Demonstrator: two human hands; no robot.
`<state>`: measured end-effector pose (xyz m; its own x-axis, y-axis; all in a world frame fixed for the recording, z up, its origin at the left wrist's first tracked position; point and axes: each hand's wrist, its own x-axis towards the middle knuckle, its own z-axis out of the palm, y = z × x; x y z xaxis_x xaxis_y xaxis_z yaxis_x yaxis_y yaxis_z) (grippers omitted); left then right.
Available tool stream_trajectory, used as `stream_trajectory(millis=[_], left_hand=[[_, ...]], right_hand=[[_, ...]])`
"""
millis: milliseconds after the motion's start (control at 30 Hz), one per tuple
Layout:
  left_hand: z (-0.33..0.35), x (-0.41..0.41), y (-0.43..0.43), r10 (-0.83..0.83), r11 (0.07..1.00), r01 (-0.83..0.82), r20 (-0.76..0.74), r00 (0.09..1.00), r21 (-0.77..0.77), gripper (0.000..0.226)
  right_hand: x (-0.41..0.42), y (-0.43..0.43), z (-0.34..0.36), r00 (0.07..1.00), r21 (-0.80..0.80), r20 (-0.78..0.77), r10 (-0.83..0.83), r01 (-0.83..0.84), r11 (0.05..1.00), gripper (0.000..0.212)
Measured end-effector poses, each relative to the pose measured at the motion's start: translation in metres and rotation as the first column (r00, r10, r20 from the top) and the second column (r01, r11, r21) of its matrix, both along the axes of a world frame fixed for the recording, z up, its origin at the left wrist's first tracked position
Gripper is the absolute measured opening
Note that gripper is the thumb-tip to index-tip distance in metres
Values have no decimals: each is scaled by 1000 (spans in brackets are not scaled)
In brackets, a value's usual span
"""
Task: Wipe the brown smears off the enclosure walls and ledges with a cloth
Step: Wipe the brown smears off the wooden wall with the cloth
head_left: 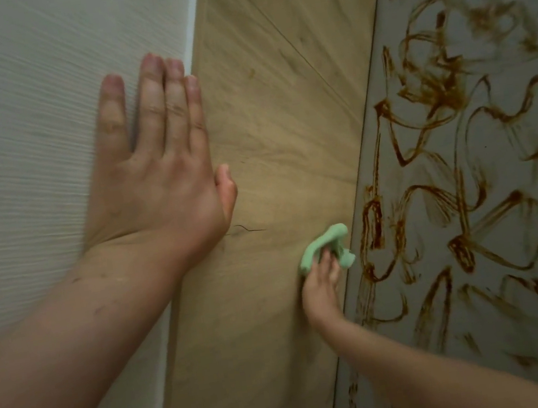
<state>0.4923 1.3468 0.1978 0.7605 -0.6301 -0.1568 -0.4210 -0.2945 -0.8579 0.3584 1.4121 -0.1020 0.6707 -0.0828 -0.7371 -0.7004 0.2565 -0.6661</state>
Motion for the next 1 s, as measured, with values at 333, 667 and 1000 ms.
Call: stream_trajectory(millis=[333,667,1000], left_hand=[[-15,15,12,-61,990,52,-67,996,-133,85],[-10,8,8,-53,996,50,-37,998,-67,82],[-7,7,2,-13,998,9,-49,999,-67,83]], right_hand=[[111,-84,-101,901,117,-304,-309,358,927,63],[87,-75,-76,703,445,-710,37,407,797,89],[167,-161,-83,821,294,-497,-281,464,836,78]])
